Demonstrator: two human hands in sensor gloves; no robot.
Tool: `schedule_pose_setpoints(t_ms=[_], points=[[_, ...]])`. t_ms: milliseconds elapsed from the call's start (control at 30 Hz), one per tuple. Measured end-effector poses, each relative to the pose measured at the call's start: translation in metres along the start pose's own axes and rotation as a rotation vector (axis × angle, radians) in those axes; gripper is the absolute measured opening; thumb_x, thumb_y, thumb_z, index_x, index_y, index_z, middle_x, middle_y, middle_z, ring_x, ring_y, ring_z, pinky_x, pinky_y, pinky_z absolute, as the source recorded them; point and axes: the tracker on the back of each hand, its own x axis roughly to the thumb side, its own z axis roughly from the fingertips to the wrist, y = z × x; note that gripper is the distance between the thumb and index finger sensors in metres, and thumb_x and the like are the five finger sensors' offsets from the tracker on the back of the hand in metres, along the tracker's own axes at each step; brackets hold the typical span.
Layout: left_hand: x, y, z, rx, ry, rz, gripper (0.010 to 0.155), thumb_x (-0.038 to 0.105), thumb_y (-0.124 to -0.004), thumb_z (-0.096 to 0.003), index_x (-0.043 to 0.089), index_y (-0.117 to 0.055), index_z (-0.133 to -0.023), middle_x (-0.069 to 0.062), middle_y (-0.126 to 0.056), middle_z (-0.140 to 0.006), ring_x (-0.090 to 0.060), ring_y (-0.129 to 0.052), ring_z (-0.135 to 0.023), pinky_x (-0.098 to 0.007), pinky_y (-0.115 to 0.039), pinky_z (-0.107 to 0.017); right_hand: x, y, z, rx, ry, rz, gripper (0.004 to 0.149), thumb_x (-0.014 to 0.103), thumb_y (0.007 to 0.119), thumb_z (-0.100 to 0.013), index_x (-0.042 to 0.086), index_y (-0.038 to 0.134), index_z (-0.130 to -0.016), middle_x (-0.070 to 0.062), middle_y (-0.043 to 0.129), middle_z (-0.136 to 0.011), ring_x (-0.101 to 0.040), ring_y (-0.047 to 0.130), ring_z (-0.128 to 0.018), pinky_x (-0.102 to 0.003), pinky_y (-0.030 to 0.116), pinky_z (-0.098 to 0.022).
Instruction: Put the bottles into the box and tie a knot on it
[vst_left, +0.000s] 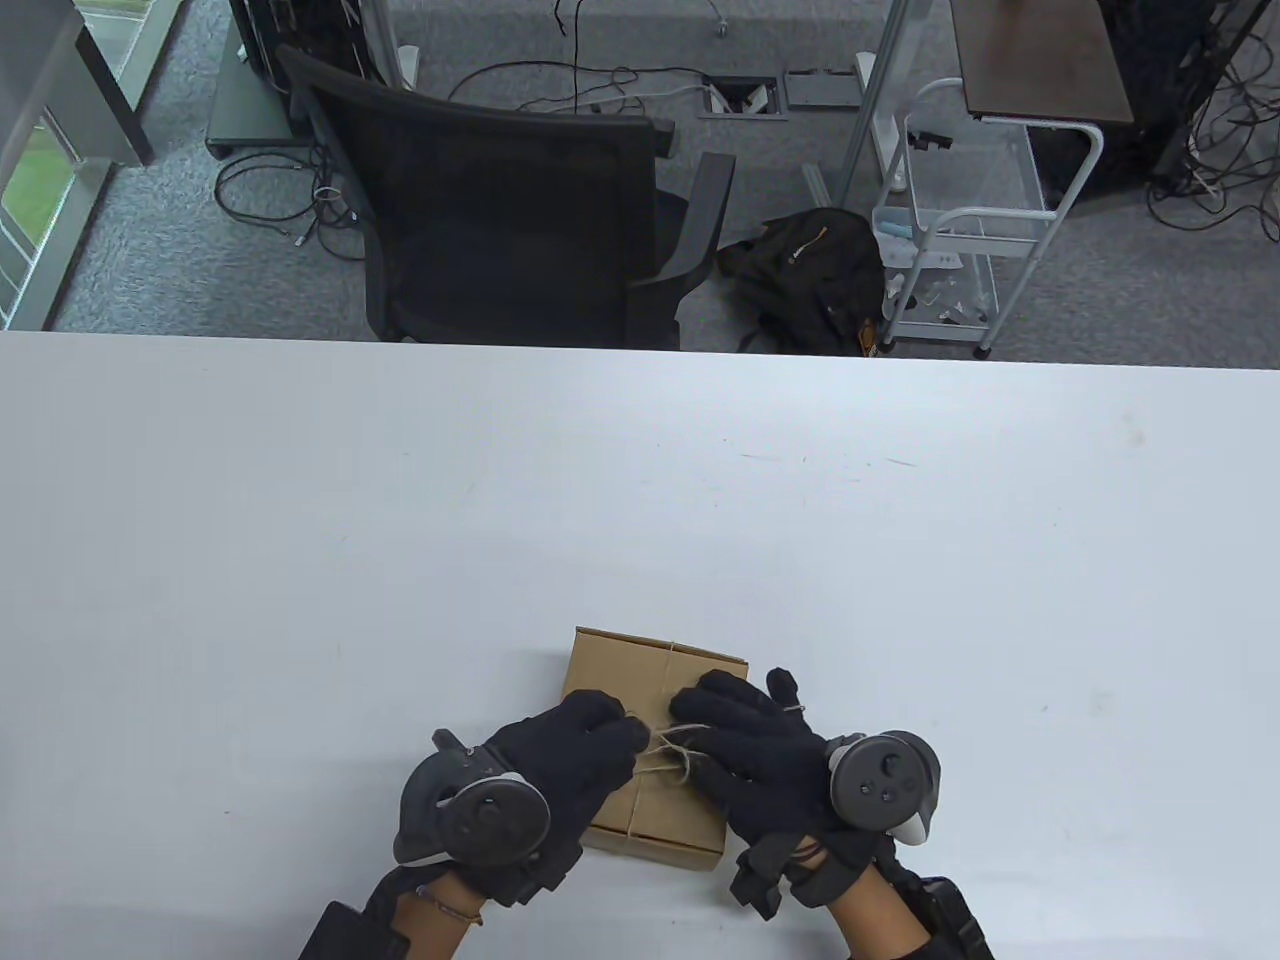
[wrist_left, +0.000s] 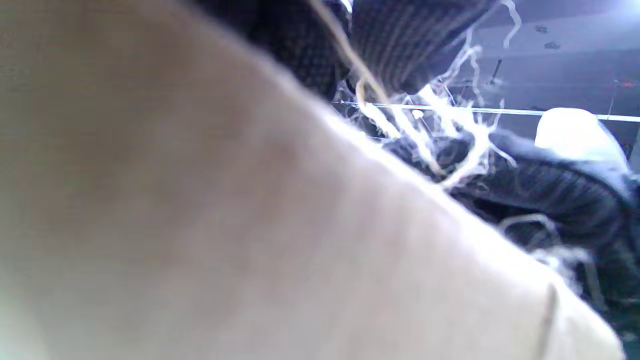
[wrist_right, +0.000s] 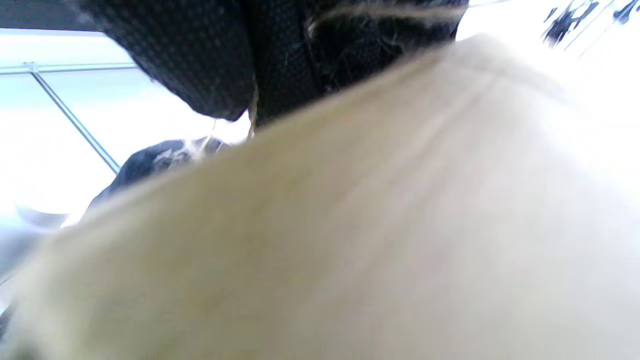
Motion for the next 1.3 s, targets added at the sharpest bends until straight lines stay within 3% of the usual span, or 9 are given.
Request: schedule_pose_setpoints(t_ms=[300, 500, 733, 833, 900, 1000, 1067, 1300], points=[[-0.019, 0.007, 0.004, -0.002, 0.040, 0.083, 0.045, 0.038, -0.086, -0.0488, 0.028, -0.085, -0.093, -0.007, -0.093, -0.088, -0.013, -0.104, -0.026, -0.025, -0.090, -0.016, 0.006, -0.022, 0.006, -0.027, 0.010, 0.233, 0.040, 0.033, 0.090, -0.043, 0.008, 0.103, -0.072, -0.018, 0.095, -0.087, -0.044, 0.081, -0.083, -0.078, 0.036, -0.063], [-0.027, 0.007, 0.006, 0.010, 0.062, 0.143, 0.045, 0.037, -0.086, -0.0488, 0.028, -0.086, -0.093, -0.007, -0.094, -0.088, -0.015, -0.105, -0.027, -0.026, -0.090, -0.017, 0.012, -0.022, 0.008, -0.020, -0.019, 0.379, 0.040, 0.033, 0.090, -0.044, 0.009, 0.102, -0.073, -0.020, 0.090, -0.092, -0.047, 0.079, -0.084, -0.077, 0.040, -0.064], [-0.032, 0.011, 0.008, 0.023, 0.093, 0.116, 0.045, 0.037, -0.087, -0.0485, 0.027, -0.087, -0.092, -0.008, -0.095, -0.086, -0.015, -0.104, -0.026, -0.026, -0.090, -0.017, 0.009, -0.027, 0.009, -0.049, 0.006, 0.367, 0.041, 0.033, 0.089, -0.045, 0.009, 0.101, -0.075, -0.022, 0.078, -0.101, -0.052, 0.068, -0.089, -0.075, 0.043, -0.064], [-0.034, 0.011, 0.009, 0.020, 0.100, 0.103, 0.044, 0.037, -0.087, -0.0479, 0.026, -0.088, -0.091, -0.008, -0.094, -0.087, -0.015, -0.104, -0.027, -0.027, -0.090, -0.017, 0.006, -0.031, 0.010, -0.069, 0.020, 0.354, 0.041, 0.033, 0.090, -0.044, 0.009, 0.102, -0.075, -0.022, 0.078, -0.101, -0.052, 0.069, -0.089, -0.074, 0.055, -0.061], [-0.035, 0.012, 0.009, 0.038, 0.119, 0.086, 0.044, 0.036, -0.088, -0.0475, 0.026, -0.089, -0.090, -0.009, -0.095, -0.086, -0.016, -0.104, -0.028, -0.027, -0.090, -0.018, 0.006, -0.033, 0.009, -0.069, 0.018, 0.358, 0.040, 0.033, 0.090, -0.044, 0.009, 0.102, -0.073, -0.022, 0.079, -0.100, -0.052, 0.073, -0.085, -0.065, 0.069, -0.056], [-0.037, 0.015, 0.010, 0.047, 0.145, 0.047, 0.044, 0.037, -0.088, -0.0470, 0.026, -0.091, -0.089, -0.008, -0.094, -0.087, -0.017, -0.105, -0.030, -0.028, -0.090, -0.019, 0.005, -0.036, 0.009, -0.074, 0.012, 0.343, 0.040, 0.034, 0.092, -0.043, 0.010, 0.103, -0.072, -0.021, 0.079, -0.101, -0.051, 0.072, -0.086, -0.064, 0.070, -0.055], [-0.041, 0.017, 0.012, 0.056, 0.164, 0.038, 0.044, 0.037, -0.088, -0.0465, 0.025, -0.092, -0.089, -0.009, -0.094, -0.087, -0.017, -0.105, -0.031, -0.028, -0.090, -0.019, 0.003, -0.037, 0.010, -0.064, 0.044, 0.305, 0.039, 0.033, 0.093, -0.042, 0.010, 0.104, -0.071, -0.021, 0.076, -0.104, -0.055, 0.062, -0.091, -0.071, 0.061, -0.059], [-0.058, 0.022, 0.017, 0.034, 0.236, -0.028, 0.044, 0.037, -0.089, -0.0458, 0.025, -0.093, -0.087, -0.008, -0.094, -0.087, -0.018, -0.105, -0.032, -0.028, -0.091, -0.021, -0.008, -0.043, 0.009, 0.035, 0.136, 0.346, 0.038, 0.032, 0.096, -0.039, 0.009, 0.105, -0.069, -0.020, 0.076, -0.104, -0.055, 0.059, -0.094, -0.077, 0.049, -0.063]])
